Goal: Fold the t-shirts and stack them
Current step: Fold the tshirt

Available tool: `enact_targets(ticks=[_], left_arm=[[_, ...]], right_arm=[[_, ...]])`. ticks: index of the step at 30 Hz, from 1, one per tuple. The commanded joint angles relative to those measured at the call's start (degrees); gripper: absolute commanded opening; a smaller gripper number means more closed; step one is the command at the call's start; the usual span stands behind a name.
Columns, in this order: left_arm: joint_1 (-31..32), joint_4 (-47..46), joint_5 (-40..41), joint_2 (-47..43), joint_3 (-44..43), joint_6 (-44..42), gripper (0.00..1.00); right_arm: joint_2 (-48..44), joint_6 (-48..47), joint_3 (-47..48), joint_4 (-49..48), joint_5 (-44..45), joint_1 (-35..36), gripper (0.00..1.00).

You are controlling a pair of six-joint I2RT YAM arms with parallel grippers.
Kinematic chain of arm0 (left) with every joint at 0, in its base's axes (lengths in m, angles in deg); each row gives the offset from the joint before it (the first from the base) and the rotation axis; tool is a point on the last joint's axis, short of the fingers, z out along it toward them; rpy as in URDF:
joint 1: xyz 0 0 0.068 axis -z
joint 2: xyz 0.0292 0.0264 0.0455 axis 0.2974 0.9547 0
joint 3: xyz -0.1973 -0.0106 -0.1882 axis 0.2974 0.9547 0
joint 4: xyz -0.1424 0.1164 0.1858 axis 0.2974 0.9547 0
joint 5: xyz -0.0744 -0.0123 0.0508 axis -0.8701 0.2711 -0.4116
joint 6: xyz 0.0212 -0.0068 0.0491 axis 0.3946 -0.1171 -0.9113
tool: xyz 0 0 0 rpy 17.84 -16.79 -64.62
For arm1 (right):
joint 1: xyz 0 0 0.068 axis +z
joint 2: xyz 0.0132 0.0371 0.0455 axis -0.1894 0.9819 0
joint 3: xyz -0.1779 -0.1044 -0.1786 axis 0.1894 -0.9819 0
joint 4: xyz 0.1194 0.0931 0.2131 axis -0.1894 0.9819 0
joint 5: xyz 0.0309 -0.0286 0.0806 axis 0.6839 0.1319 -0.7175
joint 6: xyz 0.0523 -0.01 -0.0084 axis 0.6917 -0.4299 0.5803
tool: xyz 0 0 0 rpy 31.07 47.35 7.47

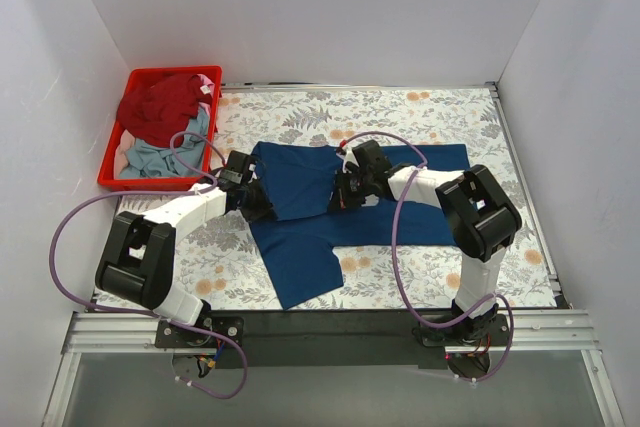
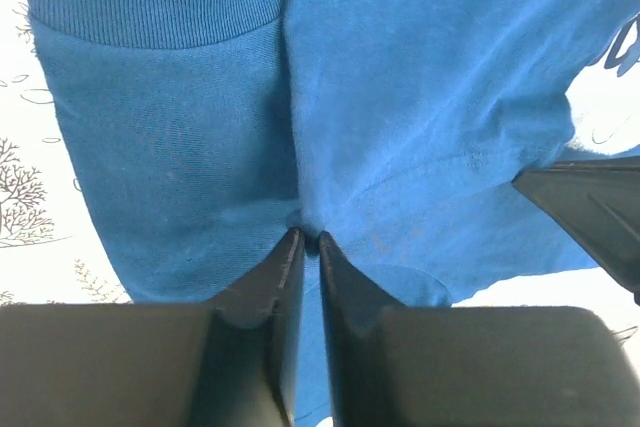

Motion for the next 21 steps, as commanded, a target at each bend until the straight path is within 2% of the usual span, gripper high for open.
enact_targets(ticks=[1,3,4,5,7,8,10,12,16,17,21], left_arm=[[0.3,-0.4,1.3,-0.9,0.4,0.6,0.12],[0.3,-0.4,2.6,-1.7,-0.5,0.7,0.19],[0.3,-0.4,3.6,-2.2,-0.9,0.5,0.22],[0.2,-0.4,5.7,-2.9,-1.7,0.1,0.25],[-1.1,-0.5,7.6,-2.9,-4.4,-1.1,0.39],[-1.9,-0.8,8.3,-2.6,-5.5,-1.7,0.41],[-4.8,-1.9,8.1,-0.5,-9.1,-3.3,0.52],[-7.6,-3.4,8.4,1.9,-11.9,-4.4,0.54],[-10.8,-7.1,10.7,12.3,-19.8,-6.9,0.54],[-11.2,-7.7,10.7,14.2,-23.7,-7.7,0.54],[-12.0,-8.8,9.3,23.2,-32.7,-8.7,0.48]], right_arm=[[-0.6,-1.8,2.8,2.0,0.8,-0.3,0.12],[-1.7,-3.5,3.5,4.0,1.4,-0.5,0.22],[-2.2,-4.0,3.9,4.7,2.4,-0.6,0.30],[-2.9,-4.6,4.1,5.2,3.0,-1.5,0.34],[-5.2,-6.7,4.9,7.1,5.2,-2.9,0.41],[-6.0,-7.5,5.1,7.7,6.0,-4.8,0.43],[-8.0,-9.6,5.9,8.4,8.3,-7.5,0.46],[-9.1,-10.2,6.4,8.3,8.7,-12.6,0.47],[-8.8,-11.9,7.7,8.2,10.4,-21.5,0.47],[-8.5,-12.7,8.0,7.8,10.9,-24.5,0.47],[-6.7,-12.6,8.5,5.5,12.1,-30.6,0.47]])
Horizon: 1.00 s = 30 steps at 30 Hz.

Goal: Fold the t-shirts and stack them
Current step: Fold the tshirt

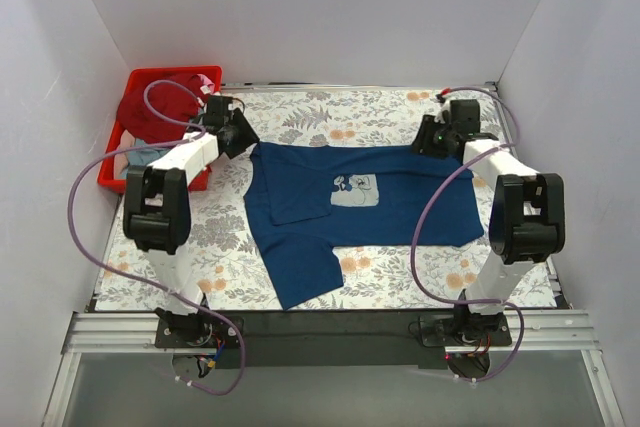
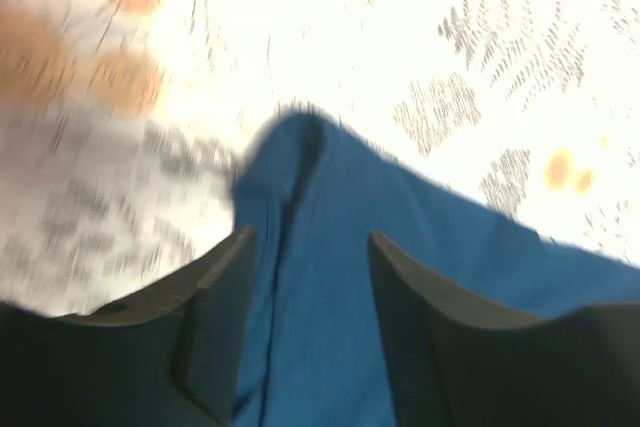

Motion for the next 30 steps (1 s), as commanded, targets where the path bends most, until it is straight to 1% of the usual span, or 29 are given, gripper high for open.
enact_targets(ticks=[1,2,3,4,5,8,12,15,16,19,20,22,23,30], left_arm=[[-0.1,-1.8,0.5,5.3,-6.6,-2.7,0.45],[0.0,-1.8,-1.4,8.0,-8.0,-2.8,0.40],[0.0,-1.9,-1.8,9.0,-10.2,-3.1,0.38],[0.0,-2.4,-2.5,10.0,-10.9,-3.2,0.37],[0.0,-2.6,-2.6,11.6,-11.6,-3.4,0.36],[0.0,-2.7,-3.0,13.5,-13.4,-4.0,0.35],[0.0,-3.4,-3.7,14.9,-13.4,-4.2,0.35],[0.0,-3.7,-3.2,15.7,-13.0,-4.0,0.30],[0.0,-3.8,-2.9,16.1,-12.8,-3.9,0.24],[-0.2,-4.0,-0.8,16.5,-12.3,-3.7,0.14],[-0.3,-4.1,-0.5,16.6,-12.3,-3.6,0.07],[-1.0,-4.1,-0.2,16.9,-12.3,-3.0,0.01],[-1.3,-4.1,-0.3,17.2,-12.3,-2.8,0.00],[-3.3,-4.0,-0.3,19.7,-13.5,-2.4,0.00]], right_arm=[[1.2,-1.5,1.6,-2.1,1.4,-3.3,0.47],[1.5,-1.2,1.6,-3.0,1.2,-5.2,0.47],[2.4,-1.3,1.8,-3.5,0.9,-5.3,0.47],[2.8,-1.2,1.9,-3.8,0.5,-7.8,0.47],[3.3,-1.3,2.1,-4.3,0.3,-8.5,0.47],[5.0,-1.4,2.6,-4.9,-0.5,-10.5,0.47],[7.3,-1.4,2.5,-5.8,-1.4,-12.2,0.46],[8.9,-1.3,1.9,-6.6,-1.9,-13.2,0.47],[9.3,-1.2,1.6,-6.8,-2.1,-13.7,0.47],[11.1,-1.2,1.3,-6.8,-2.5,-15.0,0.47],[11.6,-1.0,1.4,-8.6,-2.5,-15.4,0.47],[13.3,-0.7,1.5,-8.8,-3.0,-16.6,0.47],[13.8,-0.6,1.5,-8.8,-3.0,-17.0,0.46],[16.9,-0.1,2.3,-9.0,-3.7,-19.1,0.46]])
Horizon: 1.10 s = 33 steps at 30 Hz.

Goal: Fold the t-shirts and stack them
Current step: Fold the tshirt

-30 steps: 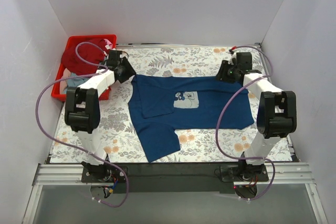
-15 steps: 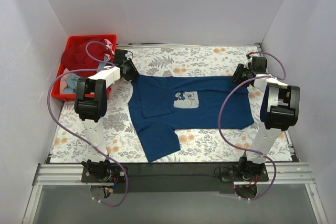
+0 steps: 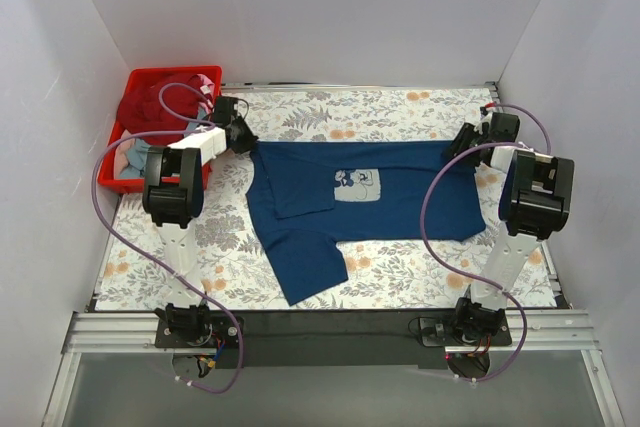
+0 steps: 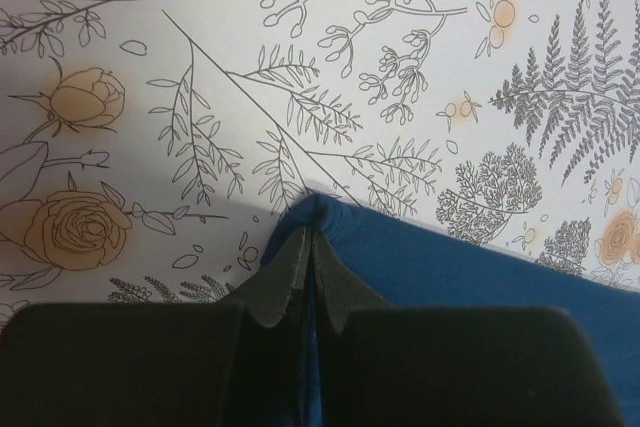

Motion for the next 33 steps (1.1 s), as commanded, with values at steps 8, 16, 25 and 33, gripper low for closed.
enact_targets(ticks=[8,16,25,33], left_arm=[[-1.7,0.3,2.3,6.6,-8.7,-0.7,0.00],[-1.8,0.9,2.4,10.2,-18.0,-3.1,0.14],[-0.4,2.1,2.4,-7.4,-8.2,-4.7,0.50],[7.2,10.5,10.6,-30.5,16.7,0.0,0.51]], right_arm=[[7.2,-0.6,6.7,0.6,0.3,-1.5,0.47],[9.5,-0.6,17.0,2.0,-4.6,-1.5,0.50],[-8.5,-1.9,8.0,9.8,-0.4,0.6,0.58],[-29.8,-2.6,-11.1,15.0,13.7,10.2,0.57]])
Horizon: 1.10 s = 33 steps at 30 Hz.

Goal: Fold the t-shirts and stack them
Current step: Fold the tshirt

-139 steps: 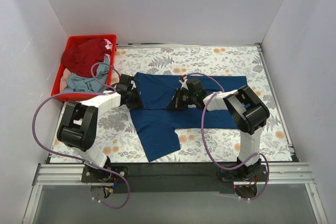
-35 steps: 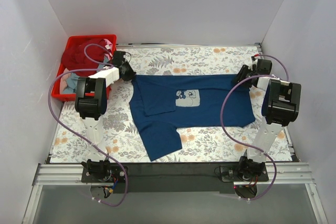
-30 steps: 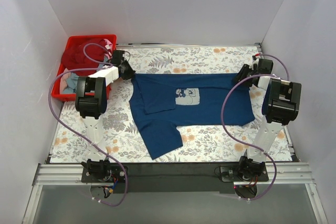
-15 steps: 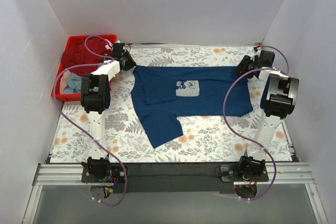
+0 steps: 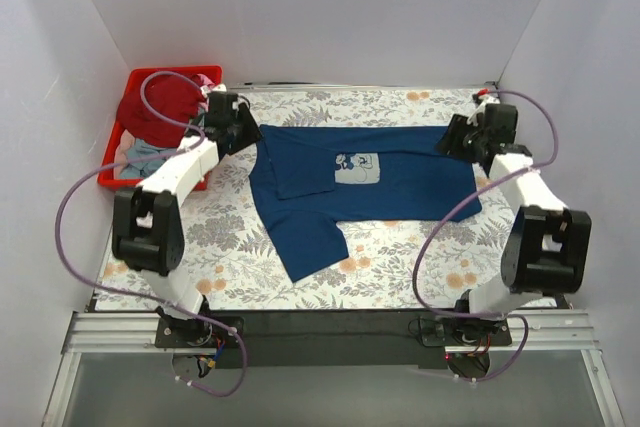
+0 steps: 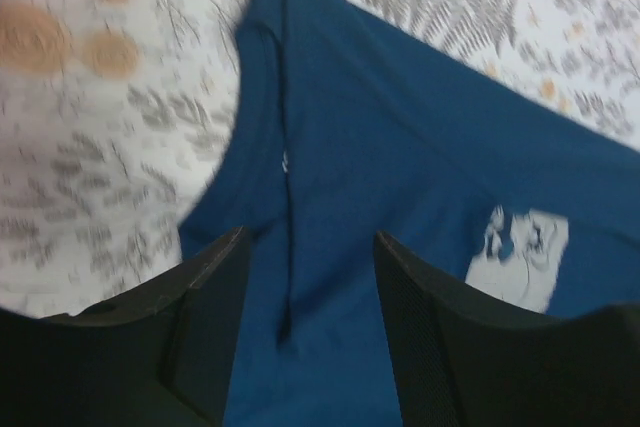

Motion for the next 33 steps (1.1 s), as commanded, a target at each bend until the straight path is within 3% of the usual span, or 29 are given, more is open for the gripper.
enact_targets(ticks=[1,6,10,16,33], left_arm=[[3.8,5.9,3.8,-12.3,12.3,2.2,0.51],[7.9,8.7,4.5,-22.3,25.5,5.3,0.51],[8.7,8.8,4.2,-25.2,31.5,6.8,0.49],[9.1,6.8,3.3,-21.3,31.3,7.2,0.41],[10.6,5.2,4.6,-12.8,26.5,6.3,0.39]], right_arm=[[-7.3,-0.9,-8.8,3.8,10.3,7.2,0.57],[-17.8,0.6,-18.1,4.5,12.7,12.9,0.57],[-22.0,0.0,-23.4,5.1,12.1,14.2,0.57],[-25.1,-1.0,-27.4,5.4,12.0,14.4,0.58],[-23.9,-1.7,-28.1,5.4,12.1,14.3,0.57]])
